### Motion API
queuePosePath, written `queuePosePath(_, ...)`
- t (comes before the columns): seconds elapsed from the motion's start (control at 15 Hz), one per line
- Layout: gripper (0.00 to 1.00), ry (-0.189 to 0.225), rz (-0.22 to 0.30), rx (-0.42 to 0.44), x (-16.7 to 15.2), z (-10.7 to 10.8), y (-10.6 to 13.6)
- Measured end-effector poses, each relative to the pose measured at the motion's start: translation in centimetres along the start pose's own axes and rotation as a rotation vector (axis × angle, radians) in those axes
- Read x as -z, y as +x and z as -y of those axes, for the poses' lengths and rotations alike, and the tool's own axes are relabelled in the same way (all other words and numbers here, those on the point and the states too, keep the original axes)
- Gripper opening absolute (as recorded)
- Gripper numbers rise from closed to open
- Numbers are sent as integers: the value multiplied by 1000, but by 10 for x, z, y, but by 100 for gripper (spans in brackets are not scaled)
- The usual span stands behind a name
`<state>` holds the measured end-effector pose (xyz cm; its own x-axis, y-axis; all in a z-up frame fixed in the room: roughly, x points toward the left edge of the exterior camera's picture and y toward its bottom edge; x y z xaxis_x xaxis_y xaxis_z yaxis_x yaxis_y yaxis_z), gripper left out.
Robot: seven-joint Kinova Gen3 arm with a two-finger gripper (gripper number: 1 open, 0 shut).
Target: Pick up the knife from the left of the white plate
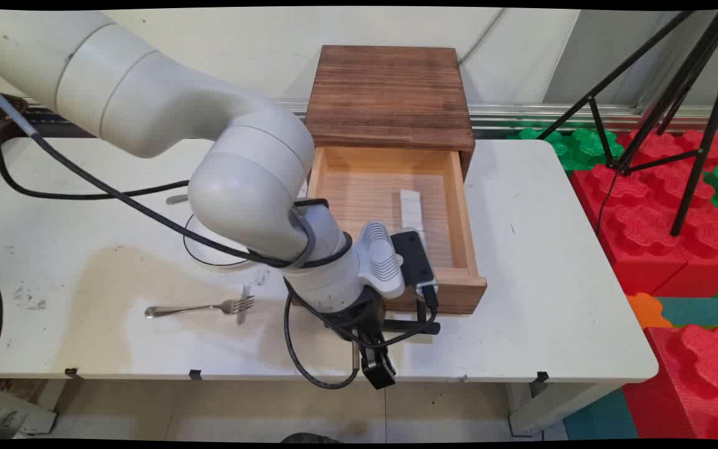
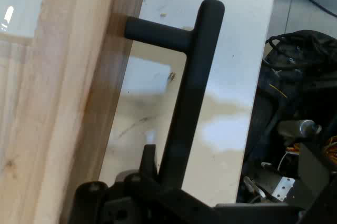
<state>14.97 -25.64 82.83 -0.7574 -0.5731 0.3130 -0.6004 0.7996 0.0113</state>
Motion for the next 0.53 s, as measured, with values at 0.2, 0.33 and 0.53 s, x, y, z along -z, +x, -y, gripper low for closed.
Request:
queuePosePath(0.2, 100, 2, -18, -6, 3, 0, 0)
queuePosePath(0.33, 100, 3, -31, -13, 6, 0, 0)
queuePosePath(0.53, 100, 8, -54, -28, 14, -1, -2)
